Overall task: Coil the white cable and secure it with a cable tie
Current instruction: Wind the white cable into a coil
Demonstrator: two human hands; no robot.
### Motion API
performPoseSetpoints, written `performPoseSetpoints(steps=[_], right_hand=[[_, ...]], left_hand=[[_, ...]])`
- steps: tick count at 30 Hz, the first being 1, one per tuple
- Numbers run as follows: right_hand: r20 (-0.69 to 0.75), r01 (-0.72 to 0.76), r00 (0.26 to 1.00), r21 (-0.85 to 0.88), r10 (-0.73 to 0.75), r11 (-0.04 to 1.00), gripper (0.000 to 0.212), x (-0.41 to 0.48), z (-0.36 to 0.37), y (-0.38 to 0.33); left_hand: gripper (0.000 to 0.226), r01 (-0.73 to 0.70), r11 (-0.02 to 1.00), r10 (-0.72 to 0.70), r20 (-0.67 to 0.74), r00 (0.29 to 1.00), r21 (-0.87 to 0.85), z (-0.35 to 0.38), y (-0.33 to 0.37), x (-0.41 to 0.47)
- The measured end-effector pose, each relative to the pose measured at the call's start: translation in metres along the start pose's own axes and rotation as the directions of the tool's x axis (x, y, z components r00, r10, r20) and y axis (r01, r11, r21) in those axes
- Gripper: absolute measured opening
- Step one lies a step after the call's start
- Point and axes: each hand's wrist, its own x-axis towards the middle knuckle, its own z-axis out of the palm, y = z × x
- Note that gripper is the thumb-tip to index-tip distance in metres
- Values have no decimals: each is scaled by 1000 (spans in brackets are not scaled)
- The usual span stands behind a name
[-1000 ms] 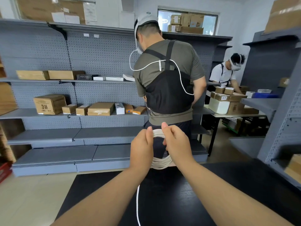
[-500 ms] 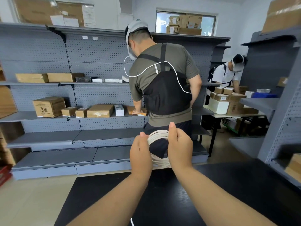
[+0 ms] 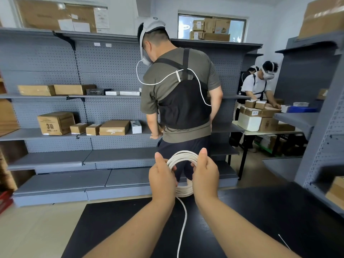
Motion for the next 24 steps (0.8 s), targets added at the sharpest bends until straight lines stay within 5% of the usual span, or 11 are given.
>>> performPoseSetpoints(steps=[12,20,24], right_hand=[[250,216,953,-169,-170,962,46,-2,-6,8],[216,491,871,-355,-441,796,49,-3,-5,9],[131,433,901,-319,-413,843,49,-2,-5,12]], left_hand=[[52,-390,841,330,215,919,375,-14,9,9],[51,-281,920,240,175,955,271,-17,-10,11],[55,-105,976,81,130,988,191,-15,-17,9]])
